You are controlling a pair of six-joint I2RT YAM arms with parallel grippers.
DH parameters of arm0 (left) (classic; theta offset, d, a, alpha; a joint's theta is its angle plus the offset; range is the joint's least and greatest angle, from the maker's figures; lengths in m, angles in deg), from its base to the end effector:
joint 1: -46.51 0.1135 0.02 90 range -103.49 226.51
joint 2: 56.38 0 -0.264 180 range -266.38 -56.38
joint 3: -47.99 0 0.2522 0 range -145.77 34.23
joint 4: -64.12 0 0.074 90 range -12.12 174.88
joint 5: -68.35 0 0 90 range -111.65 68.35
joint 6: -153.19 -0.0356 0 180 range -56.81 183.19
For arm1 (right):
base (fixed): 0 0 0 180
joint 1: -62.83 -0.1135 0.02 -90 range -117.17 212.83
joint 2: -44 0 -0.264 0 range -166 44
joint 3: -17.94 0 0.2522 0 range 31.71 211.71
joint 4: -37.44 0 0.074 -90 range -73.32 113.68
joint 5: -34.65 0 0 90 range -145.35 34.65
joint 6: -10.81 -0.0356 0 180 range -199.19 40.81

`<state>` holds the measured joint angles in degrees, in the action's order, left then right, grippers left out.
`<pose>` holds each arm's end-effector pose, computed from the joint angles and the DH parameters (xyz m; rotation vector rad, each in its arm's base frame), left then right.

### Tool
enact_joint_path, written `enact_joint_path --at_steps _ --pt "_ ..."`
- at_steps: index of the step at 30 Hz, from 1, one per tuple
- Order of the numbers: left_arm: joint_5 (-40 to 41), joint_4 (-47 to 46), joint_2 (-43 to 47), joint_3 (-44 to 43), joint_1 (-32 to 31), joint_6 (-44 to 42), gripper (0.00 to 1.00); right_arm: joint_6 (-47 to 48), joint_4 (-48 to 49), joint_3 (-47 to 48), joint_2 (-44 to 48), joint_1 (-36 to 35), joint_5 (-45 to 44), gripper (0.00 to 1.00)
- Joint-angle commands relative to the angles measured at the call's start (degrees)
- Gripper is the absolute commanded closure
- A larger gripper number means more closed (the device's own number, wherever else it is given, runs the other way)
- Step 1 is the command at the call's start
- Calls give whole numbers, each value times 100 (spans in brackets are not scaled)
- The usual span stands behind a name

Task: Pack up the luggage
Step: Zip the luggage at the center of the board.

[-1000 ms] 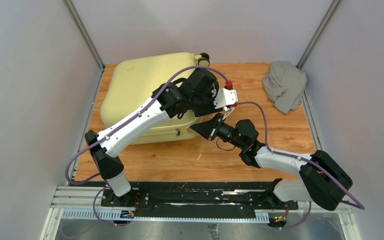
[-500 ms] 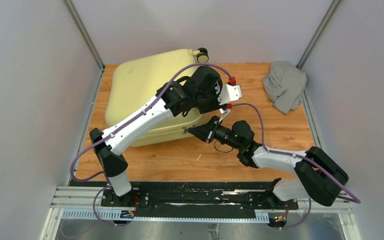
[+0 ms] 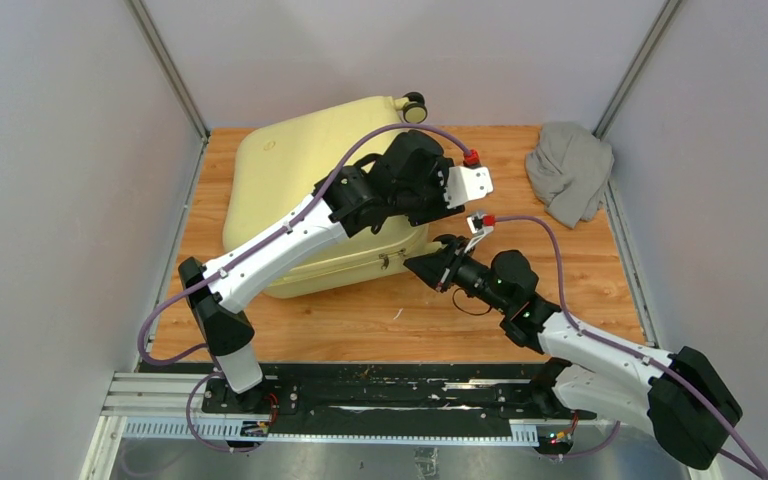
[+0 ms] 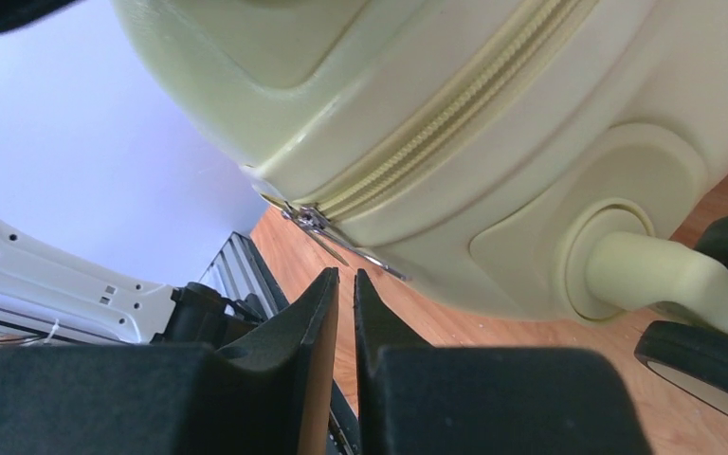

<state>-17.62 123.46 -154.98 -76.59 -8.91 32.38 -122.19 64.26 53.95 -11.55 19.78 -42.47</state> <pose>0.2164 -0.3095 0.4248 1.4438 1.6019 -0.1735 0.1525 0.1534 0.2606 -0.2048 1.5916 1.3649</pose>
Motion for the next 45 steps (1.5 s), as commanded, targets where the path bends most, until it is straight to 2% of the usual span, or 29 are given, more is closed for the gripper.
enact_joint_path --at_steps 1,11,21,31,40,45 --pt "-61 -1920 843 -389 -101 -137 100 144 -226 239 -44 59 46 86" --pt "-74 -1909 843 -341 -127 -109 100 173 -294 218 323 73 -359 85" --pt "-95 -1900 865 -272 -147 -73 100 70 162 344 -168 82 -342 86" --pt "-104 -1963 954 -48 -153 -58 100 63 36 262 146 141 -393 87" --pt "-131 -1954 861 -158 -177 -20 100 -242 602 329 -590 138 71 89" --pt "-135 -1962 852 -113 -180 1 100 -251 630 426 -674 130 152 89"
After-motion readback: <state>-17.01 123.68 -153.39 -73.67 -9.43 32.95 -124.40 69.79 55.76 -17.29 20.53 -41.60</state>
